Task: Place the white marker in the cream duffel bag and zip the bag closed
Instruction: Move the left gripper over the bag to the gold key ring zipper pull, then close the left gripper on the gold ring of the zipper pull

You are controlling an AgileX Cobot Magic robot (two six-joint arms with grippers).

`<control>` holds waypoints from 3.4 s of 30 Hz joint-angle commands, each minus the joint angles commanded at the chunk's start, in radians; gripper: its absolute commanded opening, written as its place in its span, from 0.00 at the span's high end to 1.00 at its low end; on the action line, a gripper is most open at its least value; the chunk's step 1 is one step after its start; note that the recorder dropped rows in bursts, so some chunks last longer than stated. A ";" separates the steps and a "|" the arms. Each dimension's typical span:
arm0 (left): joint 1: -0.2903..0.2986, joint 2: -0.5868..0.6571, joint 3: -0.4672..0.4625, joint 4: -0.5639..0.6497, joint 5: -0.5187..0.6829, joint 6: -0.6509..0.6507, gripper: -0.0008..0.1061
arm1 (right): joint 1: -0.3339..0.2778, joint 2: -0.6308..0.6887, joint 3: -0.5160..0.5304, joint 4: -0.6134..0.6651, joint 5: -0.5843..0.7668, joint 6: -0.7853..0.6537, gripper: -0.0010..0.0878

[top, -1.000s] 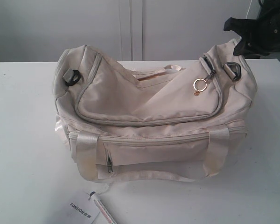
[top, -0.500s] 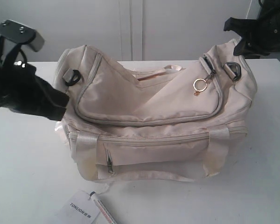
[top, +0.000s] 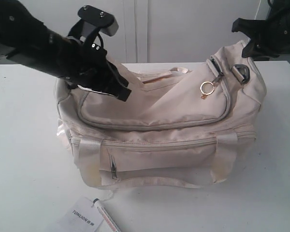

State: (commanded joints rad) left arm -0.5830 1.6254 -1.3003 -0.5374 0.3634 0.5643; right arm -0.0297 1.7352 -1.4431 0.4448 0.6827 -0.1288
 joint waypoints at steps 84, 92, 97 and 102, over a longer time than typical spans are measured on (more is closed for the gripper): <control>-0.078 0.632 -0.643 -0.659 0.241 0.510 0.99 | 0.000 0.000 0.000 0.000 0.000 0.000 0.99; -0.078 0.596 -0.643 -0.659 0.273 0.455 0.99 | 0.000 0.000 0.000 0.000 0.000 0.000 0.99; -0.078 0.592 -0.643 -0.659 0.305 0.373 0.99 | 0.000 0.000 0.000 0.000 0.000 0.000 0.99; -0.078 0.592 -0.643 -0.659 0.350 0.304 0.99 | 0.000 0.000 0.000 0.000 0.000 0.000 0.99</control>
State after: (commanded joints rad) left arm -0.6611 2.2175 -1.9437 -1.1962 0.7136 0.8682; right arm -0.0297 1.7352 -1.4431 0.4448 0.6827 -0.1288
